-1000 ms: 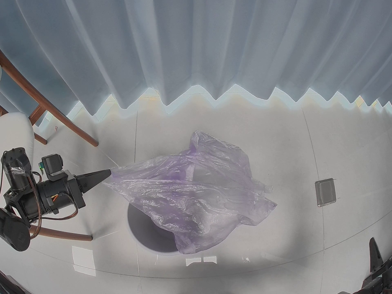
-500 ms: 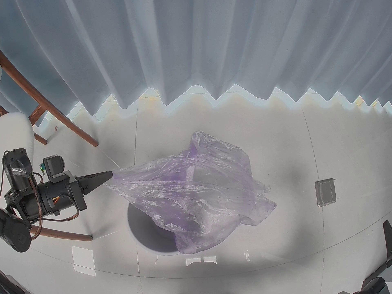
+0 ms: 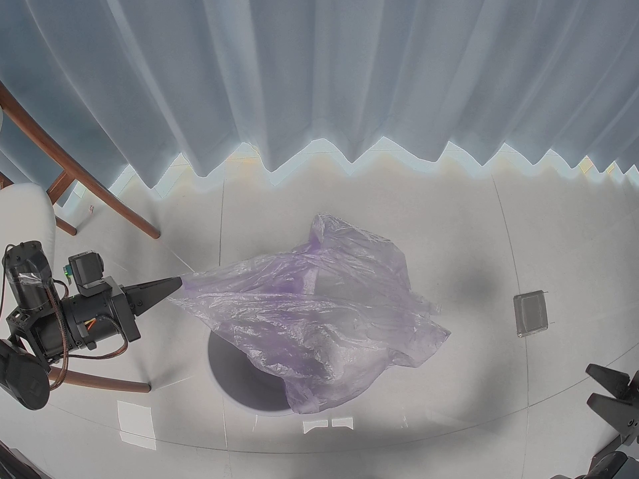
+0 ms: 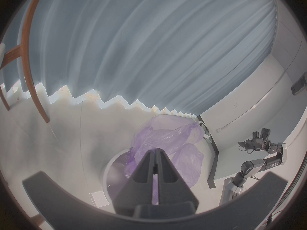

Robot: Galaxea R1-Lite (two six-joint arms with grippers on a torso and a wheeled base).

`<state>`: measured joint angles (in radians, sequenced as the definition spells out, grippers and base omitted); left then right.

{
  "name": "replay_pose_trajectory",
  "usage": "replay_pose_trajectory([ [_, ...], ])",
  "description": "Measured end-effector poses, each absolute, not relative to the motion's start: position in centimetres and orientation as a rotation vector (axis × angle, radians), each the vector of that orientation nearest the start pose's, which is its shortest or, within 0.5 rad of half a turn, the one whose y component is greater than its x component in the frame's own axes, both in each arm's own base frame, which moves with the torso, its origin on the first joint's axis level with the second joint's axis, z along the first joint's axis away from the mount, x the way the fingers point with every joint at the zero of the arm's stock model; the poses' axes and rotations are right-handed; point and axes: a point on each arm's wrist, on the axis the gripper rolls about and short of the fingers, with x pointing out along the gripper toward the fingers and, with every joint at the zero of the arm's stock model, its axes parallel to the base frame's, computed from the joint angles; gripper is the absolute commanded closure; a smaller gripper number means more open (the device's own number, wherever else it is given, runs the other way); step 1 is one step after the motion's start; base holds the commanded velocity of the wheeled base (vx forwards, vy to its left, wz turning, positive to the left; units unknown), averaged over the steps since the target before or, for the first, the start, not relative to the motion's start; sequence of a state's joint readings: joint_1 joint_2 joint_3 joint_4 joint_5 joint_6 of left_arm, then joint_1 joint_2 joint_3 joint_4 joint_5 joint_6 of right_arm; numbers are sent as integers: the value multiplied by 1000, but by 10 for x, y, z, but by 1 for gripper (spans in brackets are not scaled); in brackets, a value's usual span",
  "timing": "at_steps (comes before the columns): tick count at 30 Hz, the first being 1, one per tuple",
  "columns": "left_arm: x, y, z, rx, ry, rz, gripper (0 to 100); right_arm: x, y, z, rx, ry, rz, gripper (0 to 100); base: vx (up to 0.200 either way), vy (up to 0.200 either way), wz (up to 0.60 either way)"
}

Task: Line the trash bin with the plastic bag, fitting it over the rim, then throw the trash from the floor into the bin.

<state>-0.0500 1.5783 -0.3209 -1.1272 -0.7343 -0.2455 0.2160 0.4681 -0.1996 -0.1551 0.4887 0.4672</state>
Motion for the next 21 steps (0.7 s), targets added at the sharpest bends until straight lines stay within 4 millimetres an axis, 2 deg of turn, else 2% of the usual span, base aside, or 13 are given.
replay_pose_trajectory([
  [11,223,-26,146,-269,209,-767,100,41,25,169,718,541,837,0,0,0,0],
  [21,224,-28,145,-257,204,-774,100,64,36,182,836,712,959,0,0,0,0],
])
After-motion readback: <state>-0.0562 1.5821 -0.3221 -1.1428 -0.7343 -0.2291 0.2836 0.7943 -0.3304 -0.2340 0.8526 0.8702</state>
